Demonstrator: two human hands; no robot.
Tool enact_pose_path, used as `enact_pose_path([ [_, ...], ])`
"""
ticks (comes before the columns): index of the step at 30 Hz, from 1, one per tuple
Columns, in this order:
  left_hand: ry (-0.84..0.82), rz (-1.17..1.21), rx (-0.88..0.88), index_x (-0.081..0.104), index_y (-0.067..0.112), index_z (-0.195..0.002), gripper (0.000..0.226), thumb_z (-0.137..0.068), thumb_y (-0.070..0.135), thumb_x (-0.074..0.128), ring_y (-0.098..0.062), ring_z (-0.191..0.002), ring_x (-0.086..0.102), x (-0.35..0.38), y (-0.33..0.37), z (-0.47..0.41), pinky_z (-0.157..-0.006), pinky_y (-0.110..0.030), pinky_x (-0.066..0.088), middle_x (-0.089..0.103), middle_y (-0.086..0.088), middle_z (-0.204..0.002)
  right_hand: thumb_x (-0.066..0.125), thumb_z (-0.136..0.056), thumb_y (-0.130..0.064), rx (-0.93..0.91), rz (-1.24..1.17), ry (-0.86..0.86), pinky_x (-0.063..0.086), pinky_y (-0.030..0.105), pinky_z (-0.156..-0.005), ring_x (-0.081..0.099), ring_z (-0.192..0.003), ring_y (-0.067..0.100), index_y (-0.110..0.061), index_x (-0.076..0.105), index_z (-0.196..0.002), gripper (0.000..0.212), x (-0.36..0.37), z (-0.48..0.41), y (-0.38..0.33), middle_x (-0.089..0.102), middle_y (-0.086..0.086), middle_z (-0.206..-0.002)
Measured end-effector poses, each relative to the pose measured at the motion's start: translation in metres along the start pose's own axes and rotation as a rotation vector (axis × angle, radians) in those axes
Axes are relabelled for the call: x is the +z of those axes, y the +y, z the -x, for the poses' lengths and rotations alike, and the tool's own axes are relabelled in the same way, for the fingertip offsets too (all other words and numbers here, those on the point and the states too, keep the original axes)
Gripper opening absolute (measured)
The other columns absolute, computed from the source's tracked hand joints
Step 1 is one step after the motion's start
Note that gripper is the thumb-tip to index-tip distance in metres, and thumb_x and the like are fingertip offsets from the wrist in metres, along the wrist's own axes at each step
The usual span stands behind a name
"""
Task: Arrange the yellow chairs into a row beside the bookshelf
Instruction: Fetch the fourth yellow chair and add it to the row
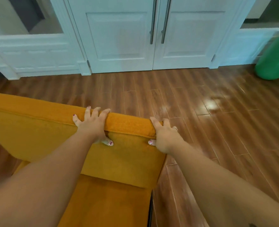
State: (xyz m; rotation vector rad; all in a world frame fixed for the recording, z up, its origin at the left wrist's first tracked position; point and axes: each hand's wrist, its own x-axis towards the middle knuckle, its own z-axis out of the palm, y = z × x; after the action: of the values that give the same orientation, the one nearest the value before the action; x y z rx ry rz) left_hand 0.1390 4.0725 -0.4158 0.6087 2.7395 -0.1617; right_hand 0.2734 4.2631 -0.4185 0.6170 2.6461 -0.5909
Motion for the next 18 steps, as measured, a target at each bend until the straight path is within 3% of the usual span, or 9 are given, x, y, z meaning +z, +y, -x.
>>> enact_pose_path([
  [8,-0.036,0.014,-0.148,-0.002,0.04,-0.151,0.13,-0.056,0.052,0.086,-0.026,-0.147,-0.013,-0.008,0.012,-0.007,-0.109,-0.07,0.008,-0.005,0.006,-0.16,0.057,-0.094,-0.034,-0.089,0.008,-0.02,0.038,0.049,-0.104,0.017,-0.138,0.049,-0.035,-0.003,-0.152,0.083,-0.009,-0.014,0.004,0.004,0.013,-0.157],
  [18,-0.036,-0.015,-0.204,-0.004,0.039,-0.15,0.131,-0.056,0.053,0.086,-0.026,-0.147,-0.013,-0.011,0.012,-0.028,-0.108,-0.071,0.012,-0.005,0.005,-0.159,0.058,-0.093,-0.036,-0.138,0.009,-0.004,0.041,0.044,-0.103,0.019,-0.139,0.049,-0.031,0.0,-0.152,0.083,-0.02,-0.036,0.003,0.007,0.015,-0.157],
])
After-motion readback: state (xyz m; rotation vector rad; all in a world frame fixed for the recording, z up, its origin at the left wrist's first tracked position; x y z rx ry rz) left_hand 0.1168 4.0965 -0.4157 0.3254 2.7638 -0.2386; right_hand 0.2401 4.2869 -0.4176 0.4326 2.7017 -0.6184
